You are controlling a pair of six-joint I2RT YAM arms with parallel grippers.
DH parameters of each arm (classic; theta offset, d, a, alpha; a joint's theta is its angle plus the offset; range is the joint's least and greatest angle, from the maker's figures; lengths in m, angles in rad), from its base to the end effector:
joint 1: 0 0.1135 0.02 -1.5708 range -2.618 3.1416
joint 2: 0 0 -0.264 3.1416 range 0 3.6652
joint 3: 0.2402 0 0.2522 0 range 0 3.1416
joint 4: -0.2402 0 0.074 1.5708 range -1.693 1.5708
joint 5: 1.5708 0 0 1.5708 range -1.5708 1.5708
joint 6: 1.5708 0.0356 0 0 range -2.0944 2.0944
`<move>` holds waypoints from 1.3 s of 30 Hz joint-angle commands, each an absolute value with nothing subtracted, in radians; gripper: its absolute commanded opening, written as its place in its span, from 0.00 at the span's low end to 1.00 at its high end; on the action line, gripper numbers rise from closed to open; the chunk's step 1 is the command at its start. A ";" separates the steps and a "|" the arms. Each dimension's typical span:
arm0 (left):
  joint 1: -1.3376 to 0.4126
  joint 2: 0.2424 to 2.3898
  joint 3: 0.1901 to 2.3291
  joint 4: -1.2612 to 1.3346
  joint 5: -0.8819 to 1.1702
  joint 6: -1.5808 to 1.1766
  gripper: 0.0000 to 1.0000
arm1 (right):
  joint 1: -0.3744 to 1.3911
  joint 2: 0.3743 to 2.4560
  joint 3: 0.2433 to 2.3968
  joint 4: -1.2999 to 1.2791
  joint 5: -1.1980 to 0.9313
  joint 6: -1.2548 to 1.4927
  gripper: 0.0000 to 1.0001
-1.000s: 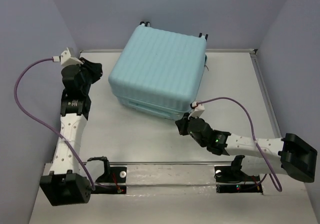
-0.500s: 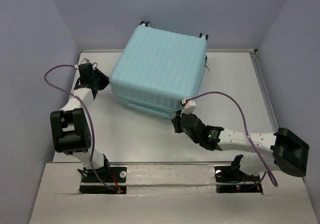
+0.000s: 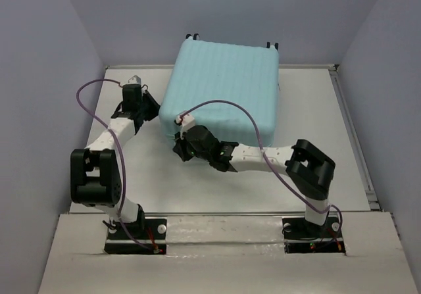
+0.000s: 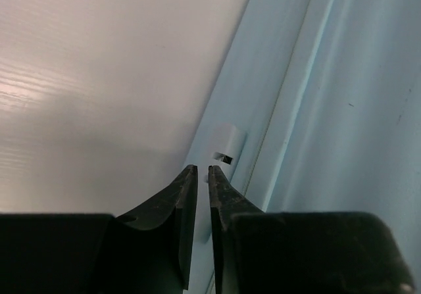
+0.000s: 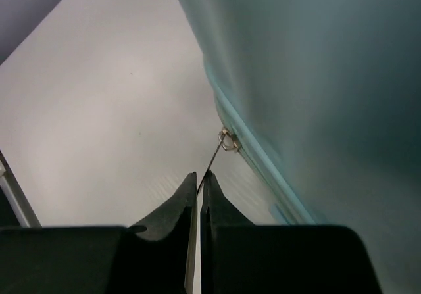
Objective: Pack the luggage
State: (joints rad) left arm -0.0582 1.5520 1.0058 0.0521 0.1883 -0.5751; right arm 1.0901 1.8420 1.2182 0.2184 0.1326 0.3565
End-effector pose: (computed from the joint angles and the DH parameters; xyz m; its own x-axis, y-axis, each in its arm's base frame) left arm 0.3505 -0.0271 0.2498 -0.5178 -0.5050 -0.6905 -0.0715 0.8299 -0.5534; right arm 0.2007 0.3747 0.2304 -0.4580 -0.1301 -0.8794 -0.7073 0.6525 0.2718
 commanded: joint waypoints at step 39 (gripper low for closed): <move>-0.304 1.065 0.638 0.155 0.100 -0.604 0.24 | 0.020 1.555 1.365 -0.281 -0.113 0.334 0.07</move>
